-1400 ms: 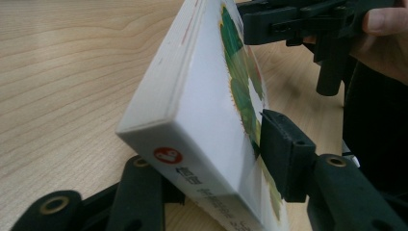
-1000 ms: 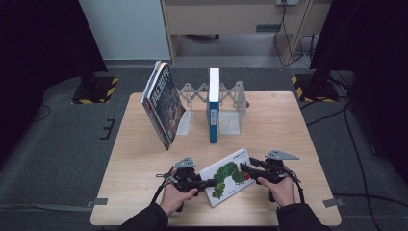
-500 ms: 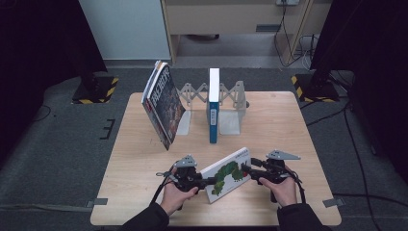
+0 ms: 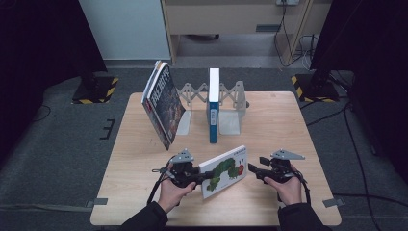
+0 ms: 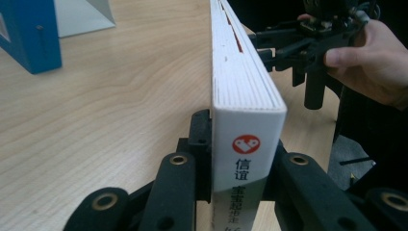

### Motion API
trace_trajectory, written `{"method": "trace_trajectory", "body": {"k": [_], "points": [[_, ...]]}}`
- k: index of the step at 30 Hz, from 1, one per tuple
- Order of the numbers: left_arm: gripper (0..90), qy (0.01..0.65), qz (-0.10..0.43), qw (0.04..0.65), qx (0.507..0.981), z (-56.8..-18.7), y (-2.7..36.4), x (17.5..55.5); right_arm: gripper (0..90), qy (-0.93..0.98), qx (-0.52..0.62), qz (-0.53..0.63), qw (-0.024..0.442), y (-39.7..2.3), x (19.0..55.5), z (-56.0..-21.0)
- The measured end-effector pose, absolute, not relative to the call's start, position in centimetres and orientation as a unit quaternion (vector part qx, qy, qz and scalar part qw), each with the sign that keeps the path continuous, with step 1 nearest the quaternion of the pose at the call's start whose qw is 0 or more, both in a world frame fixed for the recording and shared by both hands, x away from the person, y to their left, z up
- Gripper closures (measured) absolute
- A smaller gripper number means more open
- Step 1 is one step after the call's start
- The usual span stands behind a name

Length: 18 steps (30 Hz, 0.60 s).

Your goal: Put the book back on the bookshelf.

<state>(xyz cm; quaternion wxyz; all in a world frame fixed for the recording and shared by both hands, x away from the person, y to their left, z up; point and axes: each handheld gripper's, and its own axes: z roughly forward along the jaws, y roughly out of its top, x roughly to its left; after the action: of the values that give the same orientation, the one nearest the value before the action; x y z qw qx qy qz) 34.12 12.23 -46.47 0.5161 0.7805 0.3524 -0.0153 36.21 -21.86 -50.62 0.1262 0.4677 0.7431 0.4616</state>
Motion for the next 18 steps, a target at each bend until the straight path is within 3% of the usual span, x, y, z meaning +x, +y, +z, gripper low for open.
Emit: {"method": "trace_trajectory", "body": {"k": [6, 18], "points": [[74.6, 0.357, -0.003, 0.527, 0.771, -45.4, 12.7, 34.4, 35.1, 0.756, 0.474, 0.421, 0.161, -23.2, 36.4, -50.7], [74.6, 0.367, 0.036, 0.53, 0.764, -43.8, 12.1, 35.5, 33.4, 0.765, 0.495, 0.374, 0.174, -24.8, 36.8, -51.5]]}}
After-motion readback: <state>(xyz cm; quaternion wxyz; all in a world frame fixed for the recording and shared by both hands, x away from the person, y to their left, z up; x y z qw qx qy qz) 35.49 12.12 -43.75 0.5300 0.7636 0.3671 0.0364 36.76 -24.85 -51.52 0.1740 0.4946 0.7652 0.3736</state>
